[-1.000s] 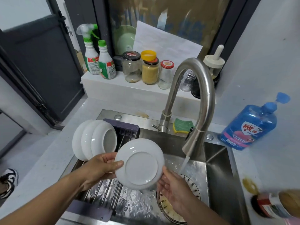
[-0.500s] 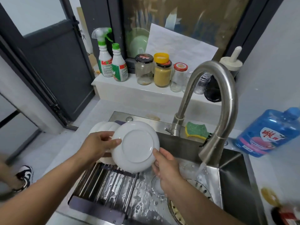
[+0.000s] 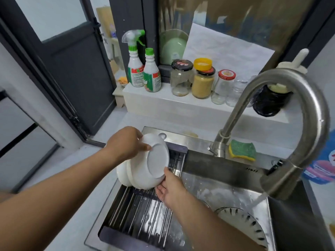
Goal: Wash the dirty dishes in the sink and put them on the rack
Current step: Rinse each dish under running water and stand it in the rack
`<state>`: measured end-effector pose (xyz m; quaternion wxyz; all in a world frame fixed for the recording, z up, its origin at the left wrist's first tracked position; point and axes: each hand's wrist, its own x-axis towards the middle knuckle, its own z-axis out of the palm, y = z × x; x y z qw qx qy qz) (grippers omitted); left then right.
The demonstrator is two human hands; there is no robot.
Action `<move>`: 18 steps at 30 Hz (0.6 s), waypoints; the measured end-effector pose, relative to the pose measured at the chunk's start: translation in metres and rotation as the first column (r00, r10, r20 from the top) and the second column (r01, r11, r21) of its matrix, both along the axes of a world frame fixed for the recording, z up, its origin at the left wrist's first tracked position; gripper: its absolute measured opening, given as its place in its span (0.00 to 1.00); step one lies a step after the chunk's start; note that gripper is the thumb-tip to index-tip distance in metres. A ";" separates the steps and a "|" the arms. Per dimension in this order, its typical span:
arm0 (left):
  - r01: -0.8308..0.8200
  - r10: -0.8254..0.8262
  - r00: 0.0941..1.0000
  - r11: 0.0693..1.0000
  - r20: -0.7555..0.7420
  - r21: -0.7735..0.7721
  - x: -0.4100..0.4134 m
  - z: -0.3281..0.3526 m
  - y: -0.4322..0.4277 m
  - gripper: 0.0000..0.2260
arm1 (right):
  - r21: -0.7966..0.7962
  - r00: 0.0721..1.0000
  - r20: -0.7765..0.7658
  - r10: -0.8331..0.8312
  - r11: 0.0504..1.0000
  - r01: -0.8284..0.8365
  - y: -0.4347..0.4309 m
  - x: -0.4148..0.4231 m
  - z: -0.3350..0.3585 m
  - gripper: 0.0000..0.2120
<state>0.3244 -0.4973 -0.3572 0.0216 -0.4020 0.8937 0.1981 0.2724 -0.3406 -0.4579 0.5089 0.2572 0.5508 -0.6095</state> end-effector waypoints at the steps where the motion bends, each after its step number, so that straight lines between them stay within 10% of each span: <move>1: 0.006 -0.006 1.000 1.000 0.012 -0.017 -0.002 -0.005 0.000 0.15 | 0.015 1.000 0.008 0.003 1.000 -0.003 -0.002 -0.001 -0.004 0.16; 18: 0.013 -0.009 0.998 0.999 0.065 -0.051 -0.009 -0.052 -0.002 0.17 | 0.090 0.992 0.085 0.096 0.991 -0.103 -0.014 -0.004 -0.046 0.14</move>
